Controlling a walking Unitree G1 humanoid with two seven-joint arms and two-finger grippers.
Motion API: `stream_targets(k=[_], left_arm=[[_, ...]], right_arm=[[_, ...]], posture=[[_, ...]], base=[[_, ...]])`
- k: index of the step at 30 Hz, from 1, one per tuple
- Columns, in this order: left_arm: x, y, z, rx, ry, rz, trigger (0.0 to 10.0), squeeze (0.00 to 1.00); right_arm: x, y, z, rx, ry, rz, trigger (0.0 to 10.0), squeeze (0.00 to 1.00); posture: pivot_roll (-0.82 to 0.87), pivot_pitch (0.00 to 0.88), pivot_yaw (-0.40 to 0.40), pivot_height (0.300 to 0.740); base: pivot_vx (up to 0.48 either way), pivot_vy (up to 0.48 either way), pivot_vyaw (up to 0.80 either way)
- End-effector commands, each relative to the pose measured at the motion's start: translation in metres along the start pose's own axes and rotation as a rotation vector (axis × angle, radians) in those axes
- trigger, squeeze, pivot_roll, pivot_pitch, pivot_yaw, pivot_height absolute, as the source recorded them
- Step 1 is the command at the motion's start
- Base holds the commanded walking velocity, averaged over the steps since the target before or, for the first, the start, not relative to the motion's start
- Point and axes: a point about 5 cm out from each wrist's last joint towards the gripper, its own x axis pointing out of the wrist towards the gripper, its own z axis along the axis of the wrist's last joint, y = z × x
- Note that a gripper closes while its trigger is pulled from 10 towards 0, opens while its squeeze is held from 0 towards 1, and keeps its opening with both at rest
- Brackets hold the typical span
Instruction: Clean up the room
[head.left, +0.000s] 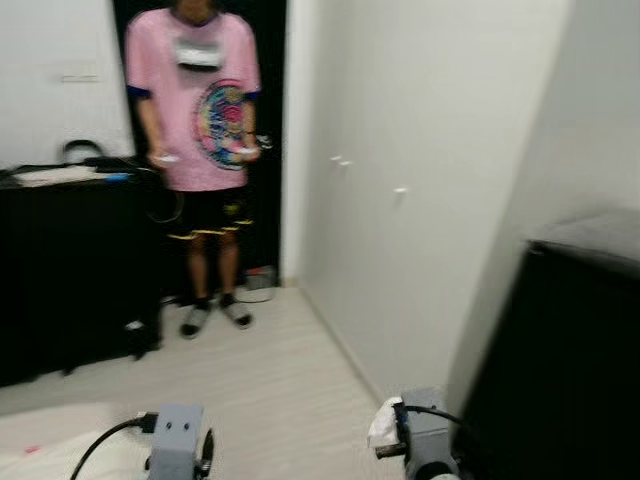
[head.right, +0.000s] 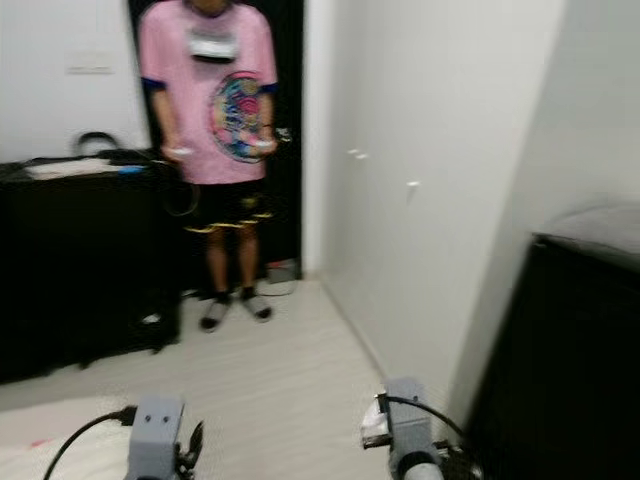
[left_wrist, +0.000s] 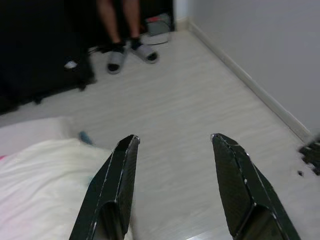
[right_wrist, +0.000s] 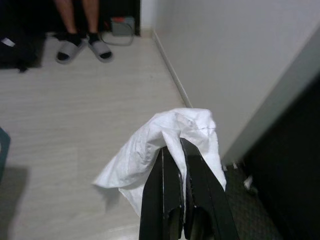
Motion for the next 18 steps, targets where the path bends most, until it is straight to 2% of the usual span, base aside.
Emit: stream_targets(k=[1,9,18], left_arm=[[-0.0014,-0.0004,-0.0055,-0.007,0.033,-0.001,10.0,0.0],[-0.0016,-0.0011,-0.0087,-0.062,0.069,0.003,10.0,0.0],[-0.0006,0.0003,-0.0076,-0.05,0.062,0.008,10.0,0.0]], right_arm=[[-0.0007,-0.002,-0.0028,-0.008,0.01,-0.008,10.0,0.0],[-0.0008,-0.0028,-0.0046,-0.013,0.027,-0.023,10.0,0.0],[0.0,-0.0027,-0.0039,-0.013,0.025,-0.027,10.0,0.0]], posture=[[-0.04,0.051,-0.015,0.74],[-0.04,0.051,-0.014,0.74],[-0.04,0.052,-0.014,0.74]], base=[[0.0,0.0,-0.8],[0.0,0.0,-0.8],[0.0,0.0,-0.8]])
